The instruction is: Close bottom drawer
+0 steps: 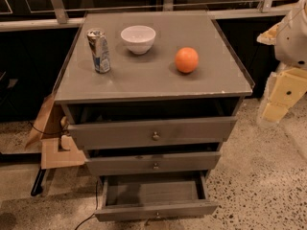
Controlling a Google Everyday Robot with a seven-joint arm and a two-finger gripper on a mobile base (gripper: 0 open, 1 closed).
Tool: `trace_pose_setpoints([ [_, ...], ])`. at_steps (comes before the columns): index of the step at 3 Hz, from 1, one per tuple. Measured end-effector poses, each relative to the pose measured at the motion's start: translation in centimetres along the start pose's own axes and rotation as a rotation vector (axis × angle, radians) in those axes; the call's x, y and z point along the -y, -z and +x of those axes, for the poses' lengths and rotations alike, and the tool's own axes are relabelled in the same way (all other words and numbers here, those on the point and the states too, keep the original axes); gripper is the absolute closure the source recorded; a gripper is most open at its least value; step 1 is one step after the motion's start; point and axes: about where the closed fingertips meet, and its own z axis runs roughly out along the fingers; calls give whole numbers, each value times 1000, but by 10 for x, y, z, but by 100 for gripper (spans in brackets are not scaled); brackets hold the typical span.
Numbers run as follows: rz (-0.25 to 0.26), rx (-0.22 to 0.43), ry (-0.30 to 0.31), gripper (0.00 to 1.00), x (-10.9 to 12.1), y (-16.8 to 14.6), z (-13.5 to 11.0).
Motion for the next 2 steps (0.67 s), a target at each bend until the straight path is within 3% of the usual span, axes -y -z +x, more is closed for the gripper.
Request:
trace_pose_setpoints([
  [1,0,0,0,0,0,0,0],
  [2,0,0,0,13,0,0,0],
])
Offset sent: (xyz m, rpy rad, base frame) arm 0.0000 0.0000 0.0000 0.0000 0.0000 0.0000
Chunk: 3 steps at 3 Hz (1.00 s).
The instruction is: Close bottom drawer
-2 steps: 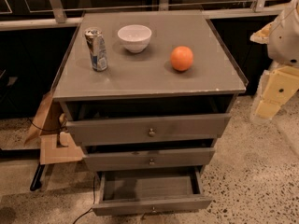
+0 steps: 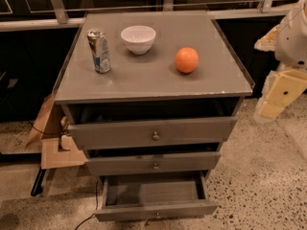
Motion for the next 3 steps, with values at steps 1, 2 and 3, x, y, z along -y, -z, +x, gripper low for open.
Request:
trace_pose_setpoints([
  [1,6,20,-12,36,-7,-10,4],
  [2,-19,60,-42,59,-26,-42,14],
  [3,-80,95,-68,82,-52,-93,28],
])
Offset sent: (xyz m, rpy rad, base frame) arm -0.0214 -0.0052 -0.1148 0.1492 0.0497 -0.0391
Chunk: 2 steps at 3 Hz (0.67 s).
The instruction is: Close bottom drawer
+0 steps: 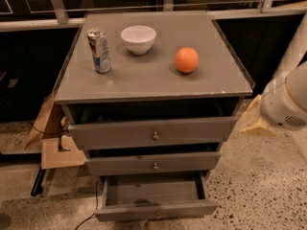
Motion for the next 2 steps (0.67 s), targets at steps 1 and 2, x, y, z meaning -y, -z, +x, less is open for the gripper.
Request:
trace_pose_setpoints([
  [1,-72,4,-30,100,-28,-53,26],
  [2,-71,4,-30,100,-27,-52,25],
])
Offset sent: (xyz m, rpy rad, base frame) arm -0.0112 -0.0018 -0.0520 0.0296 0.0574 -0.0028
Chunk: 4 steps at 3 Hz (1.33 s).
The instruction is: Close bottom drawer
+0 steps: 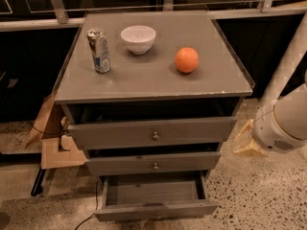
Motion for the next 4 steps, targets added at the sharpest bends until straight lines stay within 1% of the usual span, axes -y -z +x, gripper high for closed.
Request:
trace_pose_setpoints([
  [1,-7,15,6,100,-5,-21,9],
  [2,-31,33,-4,100,-19,-68,30],
  [3,-71,59,-15,100,-37,-130,60],
  [4,-165,88,-34,100,-63,-216,98],
])
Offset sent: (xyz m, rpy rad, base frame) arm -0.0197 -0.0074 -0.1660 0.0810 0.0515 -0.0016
